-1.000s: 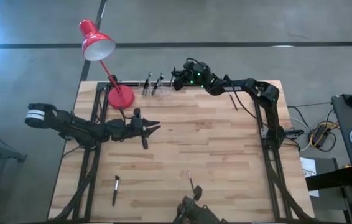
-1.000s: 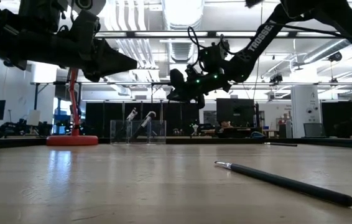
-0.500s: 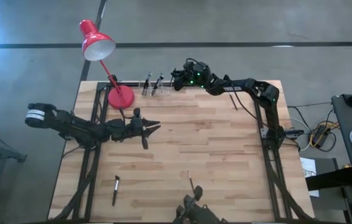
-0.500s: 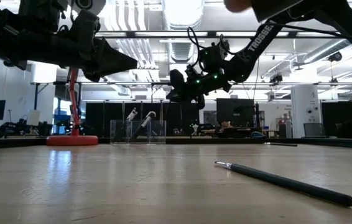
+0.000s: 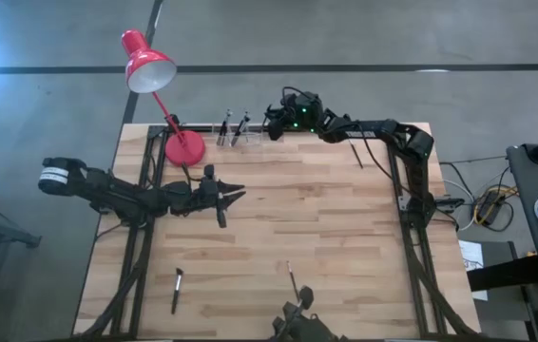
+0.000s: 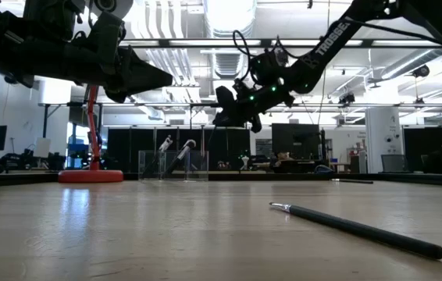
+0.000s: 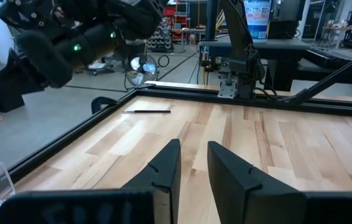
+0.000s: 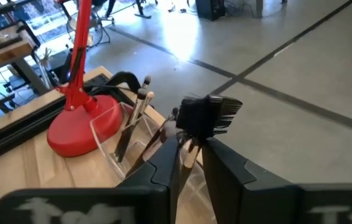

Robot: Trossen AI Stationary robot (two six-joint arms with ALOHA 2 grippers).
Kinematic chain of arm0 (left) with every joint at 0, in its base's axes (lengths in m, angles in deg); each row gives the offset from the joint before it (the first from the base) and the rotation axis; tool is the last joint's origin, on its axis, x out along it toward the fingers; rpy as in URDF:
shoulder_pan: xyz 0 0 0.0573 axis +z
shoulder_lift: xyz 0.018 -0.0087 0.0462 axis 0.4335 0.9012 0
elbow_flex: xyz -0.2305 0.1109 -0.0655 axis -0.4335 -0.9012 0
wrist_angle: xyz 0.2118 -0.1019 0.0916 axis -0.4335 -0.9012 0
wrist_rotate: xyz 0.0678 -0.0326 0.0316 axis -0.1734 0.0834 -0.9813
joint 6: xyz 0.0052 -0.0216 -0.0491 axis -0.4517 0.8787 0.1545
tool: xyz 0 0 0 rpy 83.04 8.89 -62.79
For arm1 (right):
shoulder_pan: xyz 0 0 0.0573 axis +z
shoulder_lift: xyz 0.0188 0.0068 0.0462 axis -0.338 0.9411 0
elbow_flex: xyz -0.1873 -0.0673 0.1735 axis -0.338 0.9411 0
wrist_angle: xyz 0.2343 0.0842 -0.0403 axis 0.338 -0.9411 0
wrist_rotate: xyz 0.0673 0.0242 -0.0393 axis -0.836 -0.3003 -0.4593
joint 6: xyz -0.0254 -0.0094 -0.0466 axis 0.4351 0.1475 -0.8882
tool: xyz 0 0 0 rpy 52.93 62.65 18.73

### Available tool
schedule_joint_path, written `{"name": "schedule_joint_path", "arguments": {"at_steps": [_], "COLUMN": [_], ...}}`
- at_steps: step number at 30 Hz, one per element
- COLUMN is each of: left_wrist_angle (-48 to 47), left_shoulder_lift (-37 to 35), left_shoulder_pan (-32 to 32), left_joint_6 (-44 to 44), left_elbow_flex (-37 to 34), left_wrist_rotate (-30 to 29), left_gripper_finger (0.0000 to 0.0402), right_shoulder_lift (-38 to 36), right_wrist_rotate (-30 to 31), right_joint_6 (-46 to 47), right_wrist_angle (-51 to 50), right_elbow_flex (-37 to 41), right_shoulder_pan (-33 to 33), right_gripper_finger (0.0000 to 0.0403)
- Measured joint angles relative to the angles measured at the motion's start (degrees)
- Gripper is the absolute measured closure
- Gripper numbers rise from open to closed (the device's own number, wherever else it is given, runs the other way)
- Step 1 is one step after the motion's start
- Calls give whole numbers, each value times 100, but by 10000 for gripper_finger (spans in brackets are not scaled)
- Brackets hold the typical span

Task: Pick & Place Makeup Supplies
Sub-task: Put the makeup brush into the transparent organizer

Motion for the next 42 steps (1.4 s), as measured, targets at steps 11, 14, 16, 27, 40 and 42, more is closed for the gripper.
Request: {"name": "schedule_joint_path", "arguments": {"at_steps": [11, 14, 16, 27, 40, 42], "left_wrist_angle": [9, 11, 12, 8, 5, -8], "left_shoulder_lift": [0, 0, 0, 0, 0, 0], "left_shoulder_pan": [4, 4, 4, 4, 10, 8], "left_joint_6": [-83, -83, -85, -87, -87, -87], "left_elbow_flex": [0, 0, 0, 0, 0, 0], "left_wrist_rotate": [0, 0, 0, 0, -2, -2], "left_gripper_finger": [329, 329, 329, 329, 329, 329], "right_shoulder_lift": [-679, -797, -837, -841, -340, -255], "right_wrist_rotate": [302, 319, 317, 313, 97, 77], "right_joint_6": [-165, -193, -206, -274, 207, 234], "right_wrist_angle": [-1285, -1415, -1481, -1674, -1139, -1161], "right_elbow_flex": [6, 16, 14, 18, -24, -67], "right_shoulder_pan": [11, 11, 13, 36, 37, 37], "right_gripper_finger": [375, 381, 386, 394, 394, 394]}}
